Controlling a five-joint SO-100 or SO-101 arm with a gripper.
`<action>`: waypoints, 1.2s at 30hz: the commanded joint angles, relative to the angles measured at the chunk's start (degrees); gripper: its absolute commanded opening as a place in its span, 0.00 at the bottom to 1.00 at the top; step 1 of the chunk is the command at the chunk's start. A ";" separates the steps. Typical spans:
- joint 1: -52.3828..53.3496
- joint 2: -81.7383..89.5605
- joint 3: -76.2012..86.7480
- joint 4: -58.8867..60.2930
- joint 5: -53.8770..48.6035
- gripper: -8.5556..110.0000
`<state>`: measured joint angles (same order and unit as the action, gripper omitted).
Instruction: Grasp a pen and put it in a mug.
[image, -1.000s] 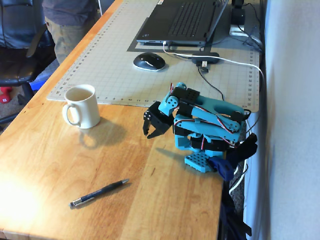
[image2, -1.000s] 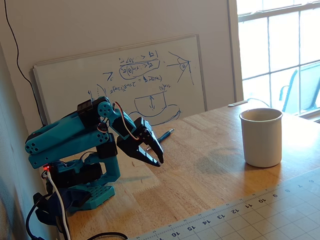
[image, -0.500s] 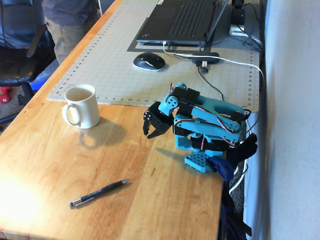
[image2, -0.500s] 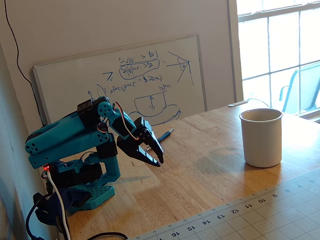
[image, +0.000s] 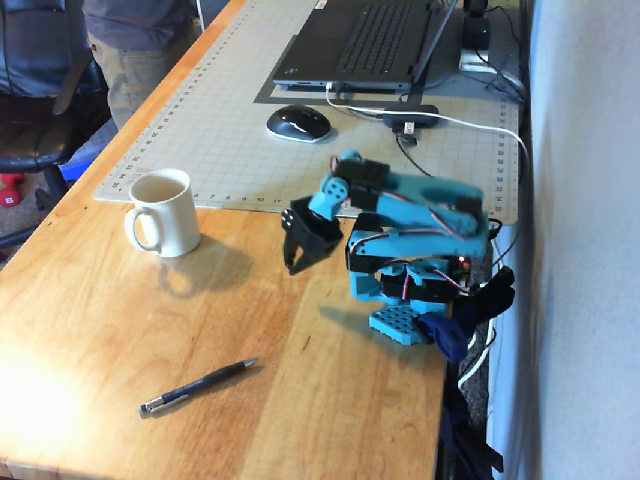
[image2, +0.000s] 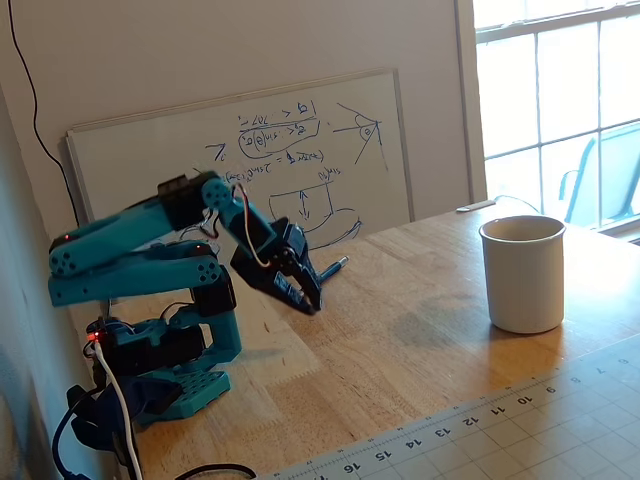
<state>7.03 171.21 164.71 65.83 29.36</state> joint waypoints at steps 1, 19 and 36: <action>-4.13 -12.13 -13.54 -4.75 8.44 0.10; -21.71 -55.99 -45.09 -19.16 48.60 0.16; -36.56 -85.52 -66.88 -19.25 57.83 0.22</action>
<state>-27.16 87.45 105.29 47.64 87.19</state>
